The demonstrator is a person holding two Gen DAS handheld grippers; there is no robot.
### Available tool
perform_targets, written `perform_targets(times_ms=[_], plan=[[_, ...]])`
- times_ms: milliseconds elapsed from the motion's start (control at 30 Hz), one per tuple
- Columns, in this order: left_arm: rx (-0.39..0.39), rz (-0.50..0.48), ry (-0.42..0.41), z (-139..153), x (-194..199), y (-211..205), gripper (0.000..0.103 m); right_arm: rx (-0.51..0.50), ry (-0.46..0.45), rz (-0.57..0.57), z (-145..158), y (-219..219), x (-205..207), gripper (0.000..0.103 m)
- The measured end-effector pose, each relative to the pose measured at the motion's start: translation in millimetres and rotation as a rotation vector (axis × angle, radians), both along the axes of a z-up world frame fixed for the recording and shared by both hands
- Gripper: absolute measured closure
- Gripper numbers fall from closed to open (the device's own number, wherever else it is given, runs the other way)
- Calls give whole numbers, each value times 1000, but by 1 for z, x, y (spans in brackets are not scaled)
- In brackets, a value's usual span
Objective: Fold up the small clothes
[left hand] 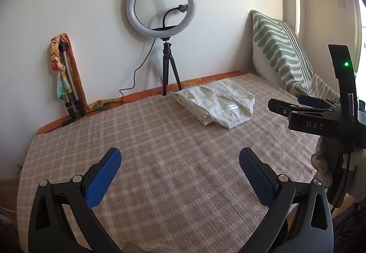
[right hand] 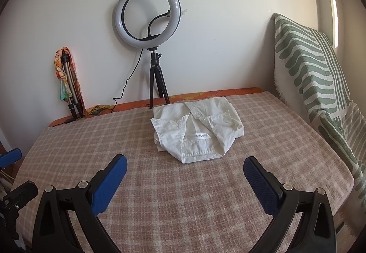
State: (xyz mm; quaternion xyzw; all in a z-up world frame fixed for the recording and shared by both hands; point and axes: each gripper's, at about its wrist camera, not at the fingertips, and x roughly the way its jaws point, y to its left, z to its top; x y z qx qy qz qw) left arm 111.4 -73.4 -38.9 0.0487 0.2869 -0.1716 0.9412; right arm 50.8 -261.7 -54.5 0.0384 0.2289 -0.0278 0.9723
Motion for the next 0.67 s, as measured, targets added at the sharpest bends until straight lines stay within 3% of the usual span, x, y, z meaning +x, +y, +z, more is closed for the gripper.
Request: perform_targets(times_ms=[667], plan=[[-35, -22, -6, -2, -1, 4, 0, -1, 10, 11, -3, 2, 1, 0]])
